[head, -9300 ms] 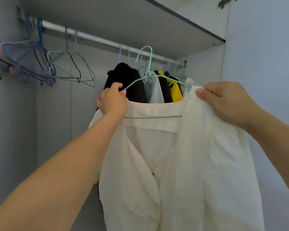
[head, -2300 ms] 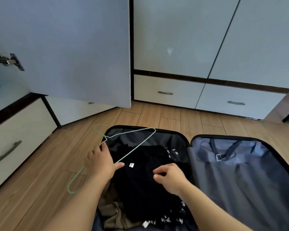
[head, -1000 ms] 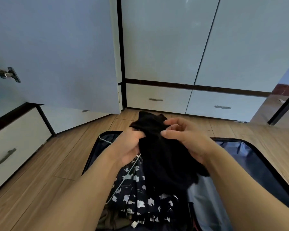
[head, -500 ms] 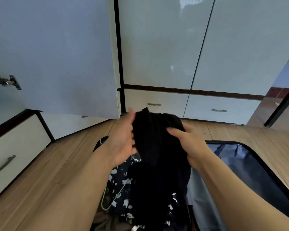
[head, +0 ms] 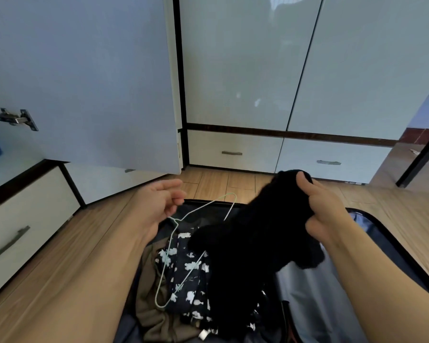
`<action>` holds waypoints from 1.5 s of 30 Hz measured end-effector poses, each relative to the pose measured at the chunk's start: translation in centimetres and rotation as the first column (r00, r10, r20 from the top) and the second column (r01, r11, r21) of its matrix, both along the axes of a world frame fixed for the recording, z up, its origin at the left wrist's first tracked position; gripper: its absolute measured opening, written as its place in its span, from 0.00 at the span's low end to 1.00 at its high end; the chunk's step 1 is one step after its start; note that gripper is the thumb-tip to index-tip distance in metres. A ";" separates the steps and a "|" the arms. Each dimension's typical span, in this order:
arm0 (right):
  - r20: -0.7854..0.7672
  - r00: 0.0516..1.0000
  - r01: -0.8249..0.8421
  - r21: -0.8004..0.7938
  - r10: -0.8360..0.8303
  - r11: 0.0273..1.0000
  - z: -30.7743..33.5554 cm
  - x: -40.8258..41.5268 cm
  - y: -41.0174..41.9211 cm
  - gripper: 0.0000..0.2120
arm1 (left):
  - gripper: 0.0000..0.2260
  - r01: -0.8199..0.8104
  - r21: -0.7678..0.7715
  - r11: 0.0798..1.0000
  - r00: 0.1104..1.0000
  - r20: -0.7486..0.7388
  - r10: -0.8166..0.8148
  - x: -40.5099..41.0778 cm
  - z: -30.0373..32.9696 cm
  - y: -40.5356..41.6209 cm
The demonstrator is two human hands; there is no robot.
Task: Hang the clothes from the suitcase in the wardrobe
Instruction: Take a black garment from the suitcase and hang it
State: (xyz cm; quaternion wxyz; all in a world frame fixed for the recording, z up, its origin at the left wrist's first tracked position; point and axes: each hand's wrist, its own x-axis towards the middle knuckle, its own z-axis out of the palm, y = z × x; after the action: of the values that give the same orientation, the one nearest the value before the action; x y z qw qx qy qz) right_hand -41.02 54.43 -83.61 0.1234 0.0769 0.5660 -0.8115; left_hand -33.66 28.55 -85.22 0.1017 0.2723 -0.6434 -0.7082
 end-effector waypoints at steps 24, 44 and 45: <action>0.447 0.771 -0.502 -0.014 0.455 0.865 -4.0 2.4 -4.9 0.19 | 0.26 0.628 0.179 0.757 0.776 -0.204 -0.596 -0.6 -0.2 5.0; -0.041 0.861 -0.471 0.309 0.507 0.826 -3.6 1.9 -5.3 0.17 | 0.11 0.461 0.185 0.868 0.869 0.104 -0.484 -1.0 -3.0 4.9; -0.030 0.869 -0.456 0.341 0.495 0.822 -3.6 2.0 -5.4 0.17 | 0.07 0.399 0.174 0.900 0.903 0.095 -0.419 -1.1 -3.1 5.1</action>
State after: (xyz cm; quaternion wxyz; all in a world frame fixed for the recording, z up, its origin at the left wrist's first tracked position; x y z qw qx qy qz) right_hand -39.06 48.99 -87.25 0.2742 -0.0955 0.6985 -0.6541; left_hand -34.80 33.67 -88.34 -0.1123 0.1834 -0.6363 -0.7408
